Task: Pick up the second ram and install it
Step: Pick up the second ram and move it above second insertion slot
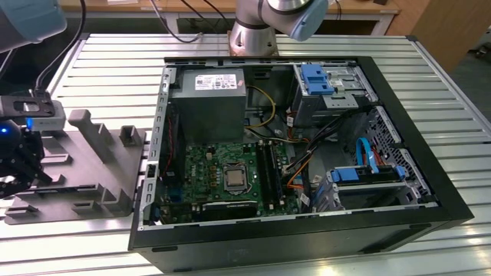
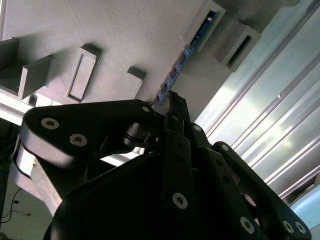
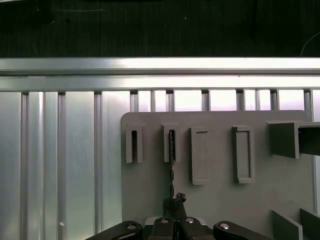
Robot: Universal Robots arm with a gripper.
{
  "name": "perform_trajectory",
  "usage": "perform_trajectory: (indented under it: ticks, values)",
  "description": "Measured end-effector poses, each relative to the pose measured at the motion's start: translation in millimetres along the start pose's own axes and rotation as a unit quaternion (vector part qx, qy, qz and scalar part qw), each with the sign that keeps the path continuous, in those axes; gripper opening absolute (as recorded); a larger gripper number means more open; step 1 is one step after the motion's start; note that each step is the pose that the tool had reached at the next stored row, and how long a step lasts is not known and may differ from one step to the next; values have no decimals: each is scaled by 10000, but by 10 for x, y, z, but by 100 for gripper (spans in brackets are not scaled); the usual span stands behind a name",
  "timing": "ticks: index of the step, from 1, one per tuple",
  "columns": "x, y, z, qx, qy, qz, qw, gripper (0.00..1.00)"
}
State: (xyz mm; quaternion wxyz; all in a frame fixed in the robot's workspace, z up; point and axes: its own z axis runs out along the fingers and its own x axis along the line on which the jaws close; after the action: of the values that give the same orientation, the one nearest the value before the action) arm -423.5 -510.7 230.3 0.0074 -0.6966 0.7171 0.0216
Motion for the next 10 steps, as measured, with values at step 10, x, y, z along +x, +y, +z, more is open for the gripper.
perform_trajectory:
  ticks: [10]
  values:
    - [6,-2,72,-1,1,0,10000,10]
